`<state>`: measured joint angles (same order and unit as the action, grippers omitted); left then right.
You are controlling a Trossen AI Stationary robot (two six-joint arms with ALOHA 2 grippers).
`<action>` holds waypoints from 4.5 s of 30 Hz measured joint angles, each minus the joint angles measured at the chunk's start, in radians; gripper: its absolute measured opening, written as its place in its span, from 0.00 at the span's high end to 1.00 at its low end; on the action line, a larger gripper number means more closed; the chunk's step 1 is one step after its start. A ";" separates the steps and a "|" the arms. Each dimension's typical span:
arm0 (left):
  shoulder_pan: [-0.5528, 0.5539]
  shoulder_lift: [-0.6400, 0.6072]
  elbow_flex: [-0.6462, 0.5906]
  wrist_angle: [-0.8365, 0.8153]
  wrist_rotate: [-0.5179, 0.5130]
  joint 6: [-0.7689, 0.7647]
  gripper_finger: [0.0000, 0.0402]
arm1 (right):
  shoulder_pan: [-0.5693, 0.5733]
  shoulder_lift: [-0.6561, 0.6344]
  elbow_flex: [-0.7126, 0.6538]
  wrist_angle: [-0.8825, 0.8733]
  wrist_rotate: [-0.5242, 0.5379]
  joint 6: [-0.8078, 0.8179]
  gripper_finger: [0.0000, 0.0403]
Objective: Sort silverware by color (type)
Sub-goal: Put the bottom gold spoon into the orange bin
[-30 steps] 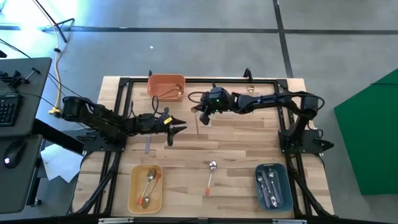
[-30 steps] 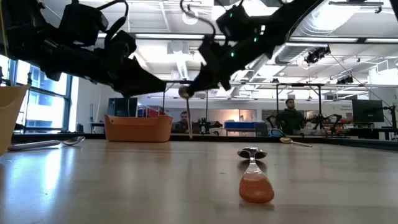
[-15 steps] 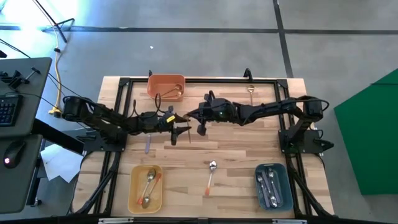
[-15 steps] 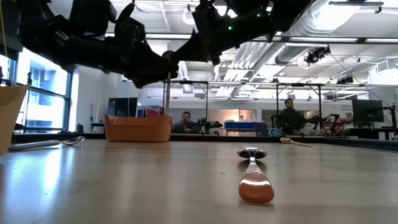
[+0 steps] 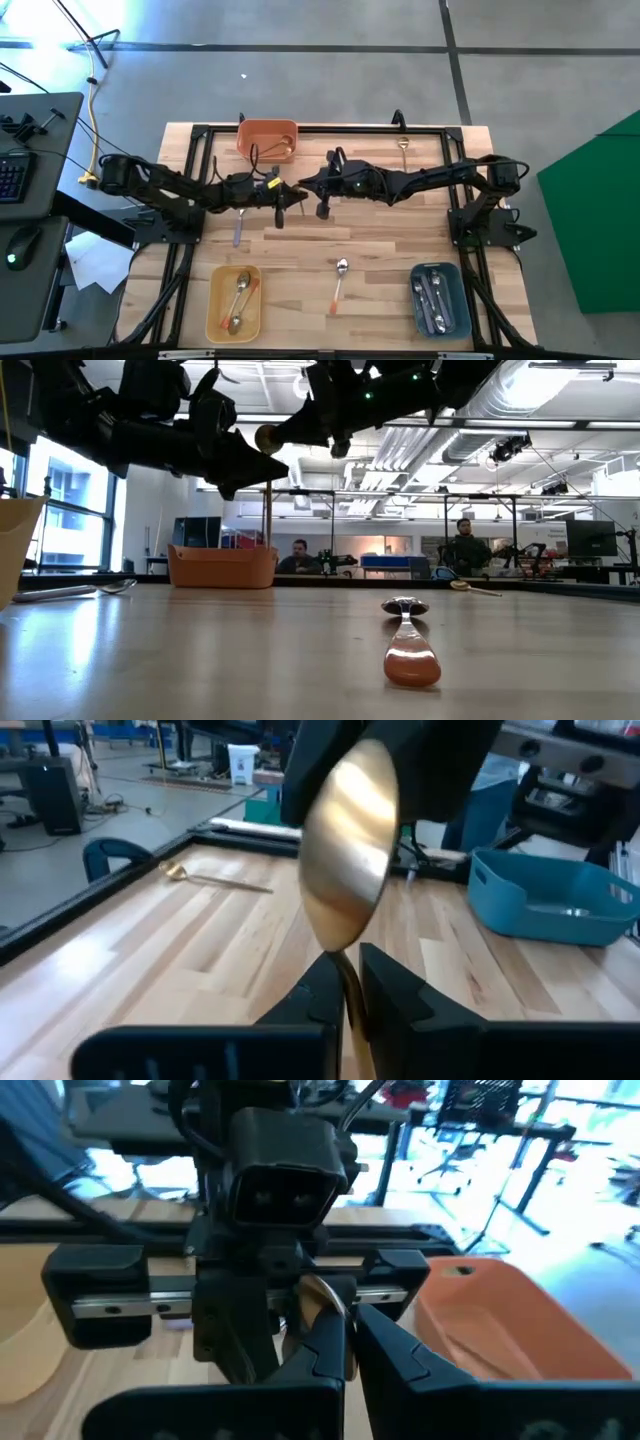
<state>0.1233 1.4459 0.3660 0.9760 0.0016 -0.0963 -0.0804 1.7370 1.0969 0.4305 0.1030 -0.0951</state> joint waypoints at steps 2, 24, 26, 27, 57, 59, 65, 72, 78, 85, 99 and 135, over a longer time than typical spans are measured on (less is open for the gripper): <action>0.021 -0.016 0.000 -0.009 0.022 -0.004 0.98 | 0.005 0.000 0.000 0.011 0.030 0.002 0.99; 0.328 -0.101 0.689 -1.535 -0.432 0.426 1.00 | 0.002 -0.381 0.001 -0.918 0.772 0.199 0.95; 0.385 -0.020 0.776 -1.615 -0.376 0.465 1.00 | 0.008 -0.378 0.000 -0.997 0.827 0.256 0.98; 0.412 0.021 0.818 -1.640 -0.337 0.485 1.00 | 0.010 -0.371 0.001 -1.016 0.847 0.280 0.98; 0.723 0.502 1.113 -1.901 -0.035 0.884 0.97 | -0.004 -0.337 0.001 -1.003 0.833 0.173 1.00; 0.720 0.502 1.113 -1.914 -0.036 0.878 0.94 | -0.011 -0.337 0.001 -0.998 0.814 0.165 1.00; 0.704 0.502 1.113 -1.918 -0.038 0.872 0.84 | -0.025 -0.337 0.001 -0.987 0.801 0.154 1.00; 0.649 0.413 1.113 -1.927 -0.161 0.867 0.86 | -0.025 -0.337 0.001 -0.987 0.797 0.138 1.00; 0.589 0.207 1.113 -1.956 -0.187 0.806 0.98 | -0.046 -0.337 0.001 -0.985 0.749 0.113 1.00; 0.582 0.002 1.113 -2.146 -0.207 0.561 1.00 | -0.072 -0.320 0.000 -0.878 0.610 0.069 1.00; 0.684 0.167 0.928 -1.966 -0.234 0.551 1.00 | -0.070 -0.319 0.000 -0.657 0.422 -0.037 1.00; 0.760 0.464 1.007 -2.056 -0.216 0.635 1.00 | -0.071 -0.319 0.000 -0.657 0.412 -0.071 1.00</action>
<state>0.8837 1.9102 1.3731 -1.0801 -0.2148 0.5384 -0.1509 1.4185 1.0973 -0.2264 0.5150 -0.1658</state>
